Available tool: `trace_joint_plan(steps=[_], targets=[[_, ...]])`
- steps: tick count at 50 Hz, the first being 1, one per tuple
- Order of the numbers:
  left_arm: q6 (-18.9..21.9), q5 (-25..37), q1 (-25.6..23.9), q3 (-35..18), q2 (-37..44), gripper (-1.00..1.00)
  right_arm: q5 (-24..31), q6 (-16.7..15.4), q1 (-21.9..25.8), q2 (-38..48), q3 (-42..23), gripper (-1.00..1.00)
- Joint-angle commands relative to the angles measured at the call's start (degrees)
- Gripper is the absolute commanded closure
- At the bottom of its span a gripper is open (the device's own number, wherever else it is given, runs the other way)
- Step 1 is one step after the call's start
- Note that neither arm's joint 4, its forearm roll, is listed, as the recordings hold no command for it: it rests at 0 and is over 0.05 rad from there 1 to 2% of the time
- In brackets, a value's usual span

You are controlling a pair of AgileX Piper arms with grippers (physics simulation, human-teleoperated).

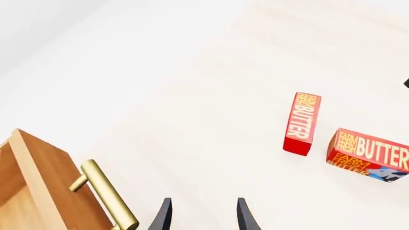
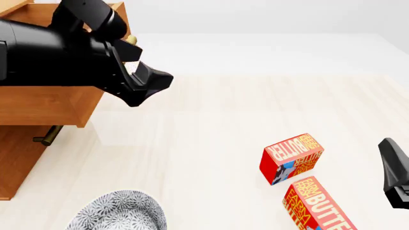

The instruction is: Put the chocolate pudding in the top drawer of the cabinet and close it.

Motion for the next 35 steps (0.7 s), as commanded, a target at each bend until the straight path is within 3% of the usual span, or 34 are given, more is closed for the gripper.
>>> trace_joint_plan(steps=[1,5,6,7,9,10,14,21,25,27,29,30,32,35], targets=[[-3.88,-1.37,-0.66,1.46,1.02,-1.0,0.06,0.01,0.01,-0.1,0.06,-1.0],[-5.87,-1.36,-2.1,1.09,2.51,-1.0,0.04,0.0,0.02,-0.09,0.07,-1.0],[-12.61,-0.54,-6.01,-1.59,7.34,-1.0,0.04,0.0,0.01,-0.09,0.07,-1.0],[-7.42,-1.5,-2.31,1.63,3.21,-1.0,0.03,0.0,0.01,-0.08,0.08,-1.0],[-10.04,-0.7,-2.88,0.93,3.83,-1.0,0.02,0.0,0.01,-0.08,0.09,-1.0],[-7.69,-0.76,-1.28,2.06,1.91,-1.0,0.01,0.0,0.02,-0.08,0.09,-1.0],[-7.18,-1.1,-0.55,3.46,1.11,-1.0,-0.01,0.0,0.02,-0.07,0.1,-1.0],[-10.06,-0.15,0.64,3.96,0.91,-1.0,-0.01,0.0,0.02,-0.08,0.11,-1.0],[-13.81,0.17,1.44,4.35,0.65,-1.0,0.0,0.0,0.02,-0.09,0.12,-1.0],[-11.52,0.06,3.2,5.51,-0.59,-1.0,0.0,0.01,0.02,-0.08,0.12,-1.0],[-16.23,0.31,1.37,4.04,1.59,-1.0,0.0,0.01,0.01,-0.09,0.12,-1.0],[-14.2,0.32,2.12,4.36,0.85,-1.0,0.0,-0.01,0.02,-0.08,0.11,-1.0],[-16.33,0.63,2.14,4.2,1.46,-1.0,0.0,0.02,0.01,-0.09,0.12,-1.0],[-15.82,0.68,2.81,4.31,0.84,-1.0,0.0,0.0,0.02,-0.09,0.12,-1.0]])
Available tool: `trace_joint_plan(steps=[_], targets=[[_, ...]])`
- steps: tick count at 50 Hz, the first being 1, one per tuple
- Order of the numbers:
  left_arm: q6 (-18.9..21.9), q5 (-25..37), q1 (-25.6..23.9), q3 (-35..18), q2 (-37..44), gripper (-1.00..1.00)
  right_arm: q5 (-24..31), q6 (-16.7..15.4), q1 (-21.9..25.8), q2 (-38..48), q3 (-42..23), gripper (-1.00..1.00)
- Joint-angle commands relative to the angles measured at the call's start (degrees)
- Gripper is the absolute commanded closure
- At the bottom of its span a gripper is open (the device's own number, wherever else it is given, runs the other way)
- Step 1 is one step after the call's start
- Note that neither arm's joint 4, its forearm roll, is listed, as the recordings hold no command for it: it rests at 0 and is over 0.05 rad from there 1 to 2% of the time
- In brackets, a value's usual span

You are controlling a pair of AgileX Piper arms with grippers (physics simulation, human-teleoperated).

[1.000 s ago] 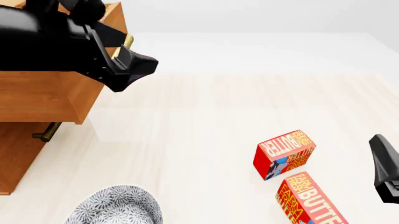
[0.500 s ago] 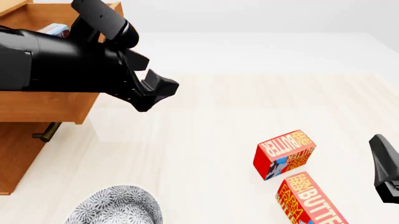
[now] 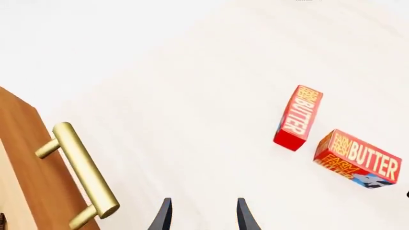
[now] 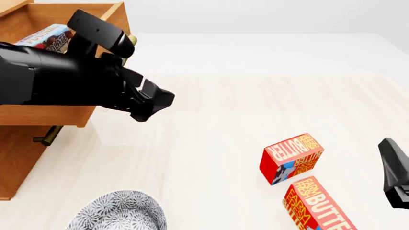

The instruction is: Put the chocolate pudding in the top drawer of the cabinet and close it.

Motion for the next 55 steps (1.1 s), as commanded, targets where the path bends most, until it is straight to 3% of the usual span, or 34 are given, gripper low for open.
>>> trace_joint_plan(steps=[1,5,7,13,15,16,21,38,43,47,55], targets=[[-6.02,0.89,1.99,-0.05,-0.55,-1.0,0.07,0.0,0.02,-0.1,0.05,-1.0],[-7.94,0.63,1.57,-0.42,0.4,-1.0,0.07,0.0,0.02,-0.1,0.05,-1.0],[-6.89,0.49,3.32,0.42,-0.02,-1.0,0.07,0.01,0.01,-0.1,0.05,-1.0],[-11.53,0.14,1.55,-0.72,2.56,-1.0,0.06,0.0,0.03,-0.11,0.05,-1.0],[-10.29,0.08,3.82,0.44,1.48,-1.0,0.07,0.0,0.0,-0.11,0.05,-1.0],[-12.48,-0.16,2.94,0.26,3.46,-1.0,0.07,0.02,0.01,-0.09,0.05,-1.0],[-13.37,-0.71,4.65,1.02,2.99,-1.0,0.07,0.0,0.04,-0.09,0.05,-1.0],[-13.07,-2.15,7.84,2.85,3.01,-1.0,0.07,-0.01,0.02,-0.09,0.05,-1.0],[-10.54,-2.49,9.25,3.4,1.61,-1.0,0.07,0.01,0.0,-0.11,0.05,-1.0],[-13.84,-3.08,7.47,2.62,3.46,-1.0,0.06,-0.01,0.02,-0.11,0.05,-1.0],[-13.95,-3.47,8.35,3.16,2.76,-1.0,0.07,0.01,0.02,-0.1,0.05,-1.0]])
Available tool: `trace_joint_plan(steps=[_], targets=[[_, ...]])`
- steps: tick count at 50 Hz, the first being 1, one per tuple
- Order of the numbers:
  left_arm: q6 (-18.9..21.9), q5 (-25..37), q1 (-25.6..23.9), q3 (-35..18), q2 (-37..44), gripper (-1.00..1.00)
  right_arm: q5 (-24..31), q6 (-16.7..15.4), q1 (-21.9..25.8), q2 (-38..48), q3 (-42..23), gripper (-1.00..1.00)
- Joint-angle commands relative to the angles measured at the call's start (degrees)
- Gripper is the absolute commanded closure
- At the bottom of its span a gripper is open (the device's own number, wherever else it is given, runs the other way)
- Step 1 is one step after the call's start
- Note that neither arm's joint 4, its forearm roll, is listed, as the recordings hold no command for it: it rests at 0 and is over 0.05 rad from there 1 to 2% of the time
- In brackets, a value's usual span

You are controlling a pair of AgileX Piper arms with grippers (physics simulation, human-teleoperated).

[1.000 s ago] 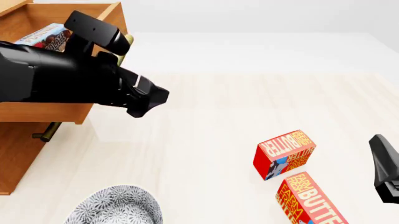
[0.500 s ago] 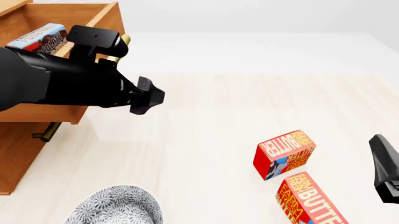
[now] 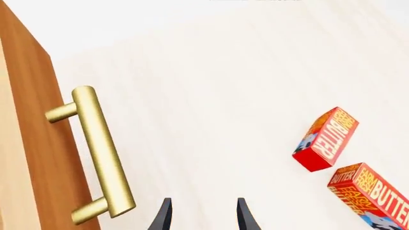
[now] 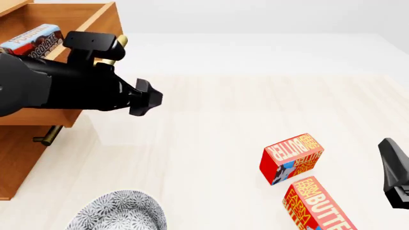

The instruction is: Put the chocolate pudding in the top drawer of the cabinet and close it.

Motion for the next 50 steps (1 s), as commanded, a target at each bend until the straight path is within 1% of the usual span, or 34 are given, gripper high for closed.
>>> trace_joint_plan(steps=[1,2,3,7,9,19,27,28,34,35,38,42,43,50], targets=[[-3.13,-0.57,1.53,0.3,-0.71,-1.0,0.07,0.01,0.01,-0.1,0.04,-1.0],[-3.13,-0.57,1.53,0.3,-0.71,-1.0,0.07,0.01,0.01,-0.1,0.04,-1.0],[-2.86,-0.46,2.68,0.6,-1.44,-1.0,0.07,0.0,0.01,-0.1,0.04,-1.0],[-3.78,-0.72,3.07,1.08,-1.46,-1.0,0.07,0.0,0.02,-0.1,0.04,-1.0],[-3.14,-0.68,4.16,1.33,-2.23,-1.0,0.07,-0.01,0.02,-0.1,0.04,-1.0],[-3.76,-1.12,5.23,2.49,-3.01,-1.0,0.07,-0.03,0.02,-0.08,0.04,-1.0],[-3.91,-1.56,8.11,3.68,-3.74,-1.0,0.07,0.0,0.01,-0.1,0.04,-1.0],[-4.57,-1.71,8.03,3.73,-3.5,-1.0,0.07,0.01,0.02,-0.1,0.04,-1.0],[-5.12,-2.06,8.06,3.98,-3.56,-1.0,0.07,-0.01,0.02,-0.09,0.04,-1.0],[-4.28,-1.98,8.81,4.11,-3.66,-1.0,0.07,0.0,0.01,-0.1,0.04,-1.0],[-4.22,-2.31,10.4,4.56,-2.86,-1.0,0.07,0.0,0.01,-0.1,0.04,-1.0],[-4.97,-3.64,9.92,5.11,-1.83,-1.0,0.07,0.0,0.02,-0.1,0.04,-1.0],[-6.59,-4.34,7.75,4.83,-1.58,-1.0,0.07,0.01,0.01,-0.11,0.04,-1.0],[-5.69,-4.64,9.78,5.27,-2.06,-1.0,0.07,0.0,0.01,-0.1,0.04,-1.0]])
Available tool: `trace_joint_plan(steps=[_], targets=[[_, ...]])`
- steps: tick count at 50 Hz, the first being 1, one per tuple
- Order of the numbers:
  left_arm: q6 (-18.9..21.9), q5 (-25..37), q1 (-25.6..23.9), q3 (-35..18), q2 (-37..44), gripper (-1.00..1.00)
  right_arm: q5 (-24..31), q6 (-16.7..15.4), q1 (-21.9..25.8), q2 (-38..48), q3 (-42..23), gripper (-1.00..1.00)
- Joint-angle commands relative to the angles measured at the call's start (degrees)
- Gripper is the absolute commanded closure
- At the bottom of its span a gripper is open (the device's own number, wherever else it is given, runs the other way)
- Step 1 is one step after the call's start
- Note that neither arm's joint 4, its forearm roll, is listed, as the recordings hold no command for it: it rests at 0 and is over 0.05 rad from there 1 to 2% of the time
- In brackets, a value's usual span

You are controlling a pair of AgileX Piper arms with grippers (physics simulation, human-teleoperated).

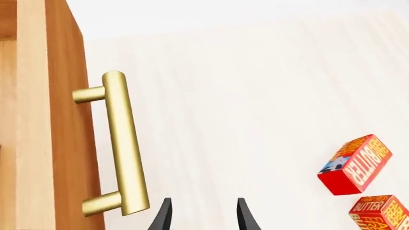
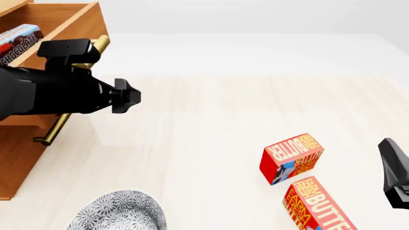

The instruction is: Put the chocolate pudding in the top drawer of the cabinet and close it.

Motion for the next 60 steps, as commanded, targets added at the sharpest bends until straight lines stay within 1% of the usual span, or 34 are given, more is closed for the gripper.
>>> trace_joint_plan(steps=[1,3,6,7,8,9,12,14,18,20,21,23,24,30,31,33,34,36,37,40,41,43,48,52,56,60], targets=[[-2.27,-1.26,2.03,0.83,-0.49,-1.0,0.07,0.02,0.0,-0.1,0.04,-1.0],[-1.98,-1.24,2.94,1.05,-0.84,-1.0,0.07,0.01,0.01,-0.11,0.04,-1.0],[-2.62,-1.51,2.77,1.05,-0.36,-1.0,0.07,0.01,0.02,-0.1,0.04,-1.0],[-1.8,-1.32,4.36,1.18,-0.64,-1.0,0.07,0.01,0.01,-0.09,0.04,-1.0],[-2.47,-1.55,4.32,1.19,-0.58,-1.0,0.07,0.0,0.01,-0.1,0.04,-1.0],[-2.01,-1.41,5.33,1.23,-0.92,-1.0,0.07,0.02,0.01,-0.1,0.04,-1.0],[-2.28,-1.24,6.1,1.35,-1.48,-1.0,0.07,0.0,0.01,-0.1,0.04,-1.0],[-1.14,-0.88,7.17,1.41,-2.53,-1.0,0.07,0.01,0.01,-0.1,0.04,-1.0],[-0.89,-0.57,8.65,1.66,-3.3,-1.0,0.07,-0.01,0.02,-0.1,0.04,-1.0],[-1.42,-0.54,9.13,1.75,-3.5,-1.0,0.07,0.0,0.02,-0.1,0.04,-1.0],[-0.47,-0.33,10.17,1.65,-3.96,-1.0,0.07,0.01,0.02,-0.09,0.04,-1.0],[-0.97,-0.24,10.51,1.52,-4.06,-1.0,0.07,0.01,0.01,-0.09,0.04,-1.0],[-0.46,-0.3,10.78,1.44,-4.25,-1.0,0.07,-0.01,0.01,-0.11,0.04,-1.0],[-1.9,-1.96,10.67,1.48,-3.18,-1.0,0.07,-0.02,0.02,-0.1,0.04,-1.0],[-1.56,-2.4,11.5,1.61,-2.78,-1.0,0.07,0.01,-0.01,-0.1,0.04,-1.0],[-2.24,-3.77,12.07,1.96,-0.91,-1.0,0.07,0.01,0.01,-0.1,0.04,-1.0],[-2.02,-4.39,13.14,2.03,-0.31,-1.0,0.07,0.02,0.02,-0.09,0.04,-1.0],[-1.95,-5.56,13.36,2.33,0.62,-1.0,0.07,0.02,0.01,-0.09,0.04,-1.0],[-1.79,-6.37,14.46,2.64,1.16,-1.0,0.07,0.0,0.01,-0.11,0.04,-1.0],[-1.82,-7.22,14.62,3.07,1.71,-1.0,0.07,0.02,0.02,-0.09,0.04,-1.0],[-1.06,-7.44,16.06,3.42,1.75,-1.0,0.07,-0.01,0.02,-0.1,0.04,-1.0],[-0.35,-7.15,16.47,3.73,1.78,-1.0,0.07,-0.01,0.01,-0.11,0.04,-1.0],[-0.97,-6.21,18.33,3.34,0.98,-1.0,0.07,-0.02,0.03,-0.1,0.04,-1.0],[-2.09,-5.6,18.49,2.87,0.76,-1.0,0.07,0.02,0.0,-0.1,0.04,-1.0],[-2.0,-5.22,20.21,2.68,0.58,-1.0,0.07,-0.01,0.02,-0.1,0.04,-1.0],[-2.84,-5.28,20.57,2.94,0.14,-1.0,0.07,0.01,0.02,-0.09,0.04,-1.0]])
